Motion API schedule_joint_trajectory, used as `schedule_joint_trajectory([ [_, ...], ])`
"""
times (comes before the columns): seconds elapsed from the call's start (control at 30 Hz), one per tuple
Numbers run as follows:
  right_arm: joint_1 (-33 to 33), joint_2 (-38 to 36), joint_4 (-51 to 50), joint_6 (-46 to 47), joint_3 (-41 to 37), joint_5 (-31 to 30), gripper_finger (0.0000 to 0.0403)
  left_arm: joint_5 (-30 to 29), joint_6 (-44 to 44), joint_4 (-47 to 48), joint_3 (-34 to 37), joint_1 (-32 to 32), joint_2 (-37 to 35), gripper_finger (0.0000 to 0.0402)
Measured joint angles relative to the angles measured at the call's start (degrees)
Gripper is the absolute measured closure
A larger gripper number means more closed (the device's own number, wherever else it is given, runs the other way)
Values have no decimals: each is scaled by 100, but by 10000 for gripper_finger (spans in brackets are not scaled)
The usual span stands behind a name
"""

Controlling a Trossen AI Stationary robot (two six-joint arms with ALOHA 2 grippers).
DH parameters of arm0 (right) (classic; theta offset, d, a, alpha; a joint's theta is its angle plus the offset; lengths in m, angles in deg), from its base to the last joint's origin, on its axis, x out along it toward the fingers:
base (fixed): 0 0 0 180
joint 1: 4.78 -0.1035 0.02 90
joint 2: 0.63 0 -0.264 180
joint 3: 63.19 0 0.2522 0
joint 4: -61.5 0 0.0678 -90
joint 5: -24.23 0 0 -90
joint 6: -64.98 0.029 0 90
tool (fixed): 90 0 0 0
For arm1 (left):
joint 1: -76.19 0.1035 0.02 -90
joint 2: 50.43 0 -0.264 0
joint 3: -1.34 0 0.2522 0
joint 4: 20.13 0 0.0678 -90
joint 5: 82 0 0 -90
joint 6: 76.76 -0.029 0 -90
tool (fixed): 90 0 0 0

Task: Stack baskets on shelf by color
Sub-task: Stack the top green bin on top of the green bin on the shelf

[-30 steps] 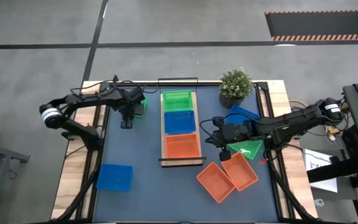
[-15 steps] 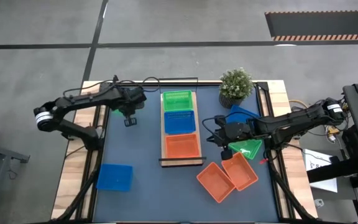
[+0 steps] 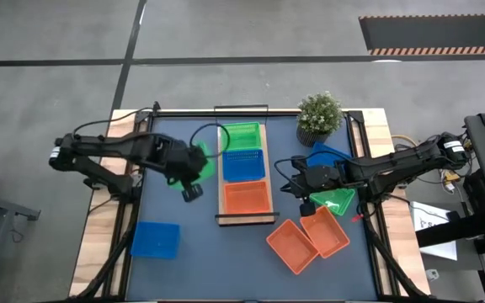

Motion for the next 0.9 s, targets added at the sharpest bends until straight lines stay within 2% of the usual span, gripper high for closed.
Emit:
schedule_joint_trajectory([
  [0.1,0,0,-57,-3,0,0,394,-106,-151,-139,-666,-223,456,402],
  [0.2,0,0,-53,-6,0,0,394,-323,-612,-146,-1418,-134,1095,402],
  [0.43,0,0,-202,5,0,-2,394,-399,-2585,-94,-2714,383,2370,402],
  [0.63,0,-53,-504,295,-2,-22,394,-410,-3521,-158,-2851,1099,2961,402],
  [0.9,0,-160,-547,480,-2,-22,394,-408,-4079,-515,-2812,1585,3476,402],
])
